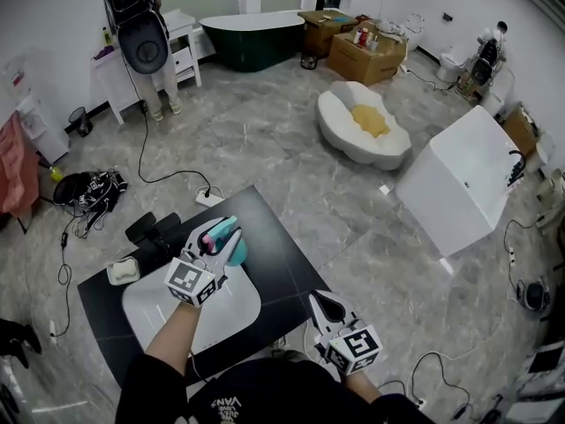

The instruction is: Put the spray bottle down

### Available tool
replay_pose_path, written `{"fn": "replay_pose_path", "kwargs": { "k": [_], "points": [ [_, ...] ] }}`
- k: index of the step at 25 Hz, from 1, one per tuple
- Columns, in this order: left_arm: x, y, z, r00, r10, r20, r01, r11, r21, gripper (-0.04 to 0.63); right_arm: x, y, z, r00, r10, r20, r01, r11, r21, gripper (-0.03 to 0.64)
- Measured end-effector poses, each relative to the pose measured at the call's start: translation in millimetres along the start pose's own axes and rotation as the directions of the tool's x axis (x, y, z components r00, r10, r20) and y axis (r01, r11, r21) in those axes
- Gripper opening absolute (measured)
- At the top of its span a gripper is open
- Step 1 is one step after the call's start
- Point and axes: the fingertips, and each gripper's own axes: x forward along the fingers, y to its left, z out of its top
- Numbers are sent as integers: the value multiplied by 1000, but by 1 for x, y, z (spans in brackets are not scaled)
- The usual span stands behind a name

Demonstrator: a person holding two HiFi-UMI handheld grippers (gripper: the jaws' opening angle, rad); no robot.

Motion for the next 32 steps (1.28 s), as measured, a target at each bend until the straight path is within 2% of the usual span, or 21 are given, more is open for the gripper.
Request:
{"fn": "replay_pose_path", "kwargs": {
  "k": [4,12,21,25,32],
  "points": [
    [27,12,-16,999,5,-35,-5,1000,1,143,7,-16,2,1000,10,-25,-10,1000,-3,4],
    [65,45,-54,995,59,-86,-62,997,-33,143,18,-43,-10,997,18,-75,-17,1000,11,3],
    [98,64,-79,990,93,-102,-95,995,-16,143,33,-67,-10,996,26,-91,-25,1000,8,3],
    [103,72,-84,989,114,-90,-118,992,-35,143,35,-75,-11,995,24,-100,-23,1000,14,3],
    [102,79,-91,983,163,-78,-165,986,-19,143,36,-80,-14,993,14,-116,-12,1000,21,3]
  ]
}}
